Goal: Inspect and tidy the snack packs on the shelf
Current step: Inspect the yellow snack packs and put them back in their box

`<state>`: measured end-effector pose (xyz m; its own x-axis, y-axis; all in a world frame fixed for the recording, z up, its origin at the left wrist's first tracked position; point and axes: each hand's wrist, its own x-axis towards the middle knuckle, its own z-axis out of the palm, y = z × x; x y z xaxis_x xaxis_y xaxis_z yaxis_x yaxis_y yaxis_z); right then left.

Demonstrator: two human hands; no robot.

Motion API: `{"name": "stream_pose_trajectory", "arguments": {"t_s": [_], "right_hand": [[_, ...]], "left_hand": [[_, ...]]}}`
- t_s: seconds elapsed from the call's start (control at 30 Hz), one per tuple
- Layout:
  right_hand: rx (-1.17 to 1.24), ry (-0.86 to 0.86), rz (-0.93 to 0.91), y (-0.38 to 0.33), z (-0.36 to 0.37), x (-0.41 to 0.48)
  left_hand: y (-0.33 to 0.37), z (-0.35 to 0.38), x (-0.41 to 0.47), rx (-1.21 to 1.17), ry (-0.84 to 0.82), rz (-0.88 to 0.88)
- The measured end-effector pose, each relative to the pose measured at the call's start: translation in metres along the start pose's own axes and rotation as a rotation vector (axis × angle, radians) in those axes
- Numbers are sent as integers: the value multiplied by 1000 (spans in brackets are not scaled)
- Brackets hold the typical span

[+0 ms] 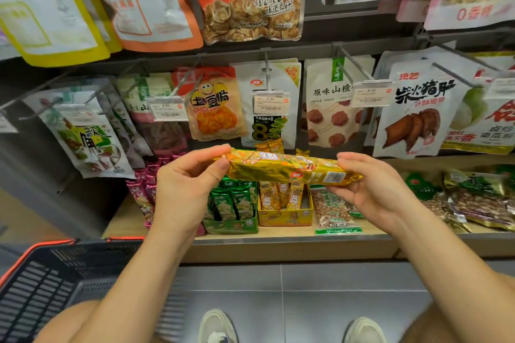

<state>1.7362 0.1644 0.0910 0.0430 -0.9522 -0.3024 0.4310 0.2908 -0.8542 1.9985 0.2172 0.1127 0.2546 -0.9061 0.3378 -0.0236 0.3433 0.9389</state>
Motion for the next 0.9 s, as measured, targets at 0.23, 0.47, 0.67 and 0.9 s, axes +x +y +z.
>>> {"name": "stream_pose_trajectory", "arguments": {"t_s": [0.23,0.47,0.67,0.9], "right_hand": [[-32,-168,5,3,1,-3],[-111,-331,50,5,2,-6],[-69,-320,98,6,6,-7],[12,12,-124,18,14,-3]], "left_hand": [[1,-2,5,-125,-11,-164],[-2,-8,9,92,27,-138],[-2,-9,9,73,96,-141],[5,-14,4,342,-447,-295]]}}
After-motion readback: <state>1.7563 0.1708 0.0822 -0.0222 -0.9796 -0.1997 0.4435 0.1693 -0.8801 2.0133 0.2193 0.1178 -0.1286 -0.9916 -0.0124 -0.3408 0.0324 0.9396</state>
